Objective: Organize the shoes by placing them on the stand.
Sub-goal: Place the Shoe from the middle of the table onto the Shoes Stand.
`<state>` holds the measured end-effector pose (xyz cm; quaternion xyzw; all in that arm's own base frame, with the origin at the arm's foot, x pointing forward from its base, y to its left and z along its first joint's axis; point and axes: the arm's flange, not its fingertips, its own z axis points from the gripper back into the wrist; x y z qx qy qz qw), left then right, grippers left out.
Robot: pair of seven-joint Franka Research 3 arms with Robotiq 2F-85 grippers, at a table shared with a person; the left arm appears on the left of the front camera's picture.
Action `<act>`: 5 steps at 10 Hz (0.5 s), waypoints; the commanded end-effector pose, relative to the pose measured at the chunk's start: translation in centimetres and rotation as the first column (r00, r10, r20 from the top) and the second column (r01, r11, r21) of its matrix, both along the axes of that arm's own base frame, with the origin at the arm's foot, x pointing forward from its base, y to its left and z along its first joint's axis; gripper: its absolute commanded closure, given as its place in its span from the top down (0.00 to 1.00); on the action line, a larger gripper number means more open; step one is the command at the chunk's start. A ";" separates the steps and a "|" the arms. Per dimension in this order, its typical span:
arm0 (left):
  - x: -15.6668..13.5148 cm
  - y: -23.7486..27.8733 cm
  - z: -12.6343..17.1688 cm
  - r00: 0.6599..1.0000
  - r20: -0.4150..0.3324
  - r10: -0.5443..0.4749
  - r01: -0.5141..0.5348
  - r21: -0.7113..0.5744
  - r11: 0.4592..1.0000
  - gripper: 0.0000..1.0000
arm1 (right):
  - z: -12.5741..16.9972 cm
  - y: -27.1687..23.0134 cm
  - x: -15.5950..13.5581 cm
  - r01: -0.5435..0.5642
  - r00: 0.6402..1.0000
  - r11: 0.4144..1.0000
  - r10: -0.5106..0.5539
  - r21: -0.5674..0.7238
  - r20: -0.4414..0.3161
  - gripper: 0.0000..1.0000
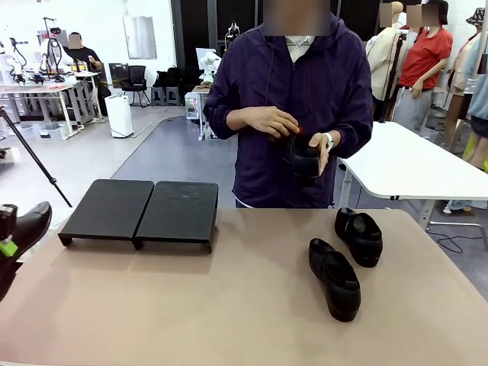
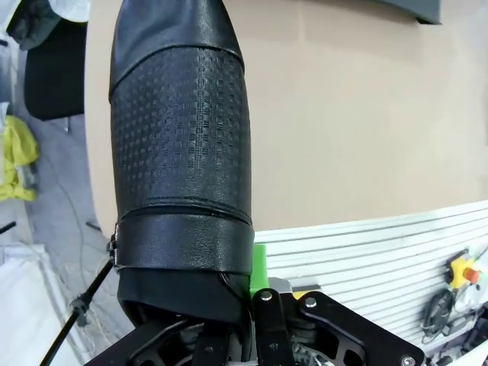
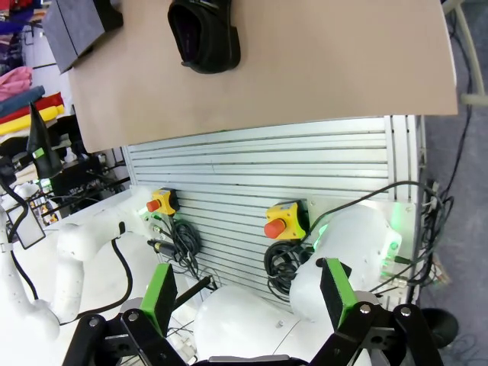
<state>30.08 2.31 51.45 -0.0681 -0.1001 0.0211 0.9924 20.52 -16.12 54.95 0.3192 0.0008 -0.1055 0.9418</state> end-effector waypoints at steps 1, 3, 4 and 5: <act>3.8 -0.7 0.0 0.994 0.086 0.071 -0.076 0.048 0.996 0.00 | 0.2 -0.5 -0.1 -0.023 1.000 1.000 0.023 -0.010 0.008 1.00; 10.7 -0.7 0.3 0.963 0.265 0.043 -0.065 0.075 0.995 0.00 | 0.2 -0.5 -0.1 -0.023 1.000 1.000 0.023 -0.010 0.008 1.00; 14.4 -0.9 -0.5 0.937 0.347 0.034 -0.079 0.114 0.990 0.00 | 0.2 -0.5 -0.1 -0.023 1.000 1.000 0.023 -0.010 0.008 1.00; 18.0 -1.0 -1.9 0.926 0.376 0.000 -0.059 0.146 0.988 0.00 | 0.2 -0.5 -0.1 -0.023 1.000 1.000 0.023 -0.010 0.008 1.00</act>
